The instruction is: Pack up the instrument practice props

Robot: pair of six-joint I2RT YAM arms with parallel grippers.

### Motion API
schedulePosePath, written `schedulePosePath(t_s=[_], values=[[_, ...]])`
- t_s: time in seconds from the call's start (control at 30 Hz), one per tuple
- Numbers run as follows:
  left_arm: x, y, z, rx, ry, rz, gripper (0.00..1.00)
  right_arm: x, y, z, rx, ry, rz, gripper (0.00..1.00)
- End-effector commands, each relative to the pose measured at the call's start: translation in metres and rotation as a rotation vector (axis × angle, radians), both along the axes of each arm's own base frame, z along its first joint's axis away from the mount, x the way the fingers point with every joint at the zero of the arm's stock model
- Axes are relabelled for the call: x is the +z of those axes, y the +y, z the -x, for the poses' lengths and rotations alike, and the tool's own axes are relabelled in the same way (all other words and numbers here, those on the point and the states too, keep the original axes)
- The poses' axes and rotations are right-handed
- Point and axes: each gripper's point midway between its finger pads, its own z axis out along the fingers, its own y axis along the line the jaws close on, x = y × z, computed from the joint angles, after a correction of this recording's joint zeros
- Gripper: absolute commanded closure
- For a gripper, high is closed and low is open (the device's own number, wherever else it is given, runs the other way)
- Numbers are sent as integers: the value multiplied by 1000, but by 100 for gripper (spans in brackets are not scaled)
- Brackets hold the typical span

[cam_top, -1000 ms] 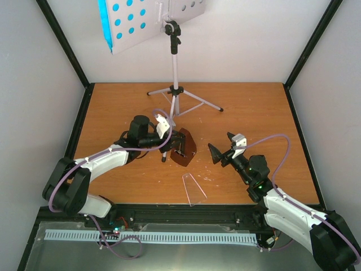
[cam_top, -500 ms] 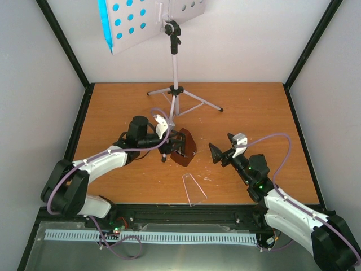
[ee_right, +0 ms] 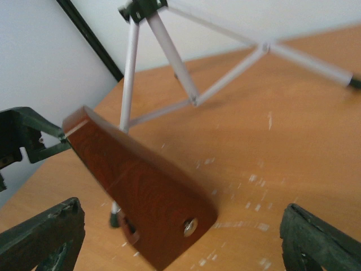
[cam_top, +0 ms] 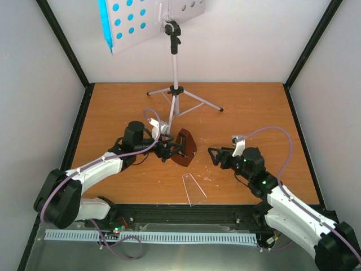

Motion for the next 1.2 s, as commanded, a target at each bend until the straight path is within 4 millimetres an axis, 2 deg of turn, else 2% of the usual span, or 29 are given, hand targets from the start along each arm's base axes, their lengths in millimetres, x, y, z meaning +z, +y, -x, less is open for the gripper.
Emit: schedulePosePath(t_s=[0.0,0.17,0.33,0.5,0.73,0.93,1.17], values=[[-6,-3,-10,53,94,-5,13,-25,18,5,47,206,-83,21],[-23,-3,-16,54,96,-62,11,-41,32,-1,99,275,-29,25],[-32,-5,-18,32,70,-81,11,-41,42,-2,136,270,-50,28],[-44,-5,-26,44,57,-117,12,-44,34,3,112,259,-33,29],[-50,-11,-29,14,53,-118,12,-46,25,11,105,257,7,32],[-52,-17,-15,-64,65,-88,12,-52,26,8,83,283,-12,37],[-56,-32,4,-138,92,-88,12,-60,13,2,-13,312,-4,42]])
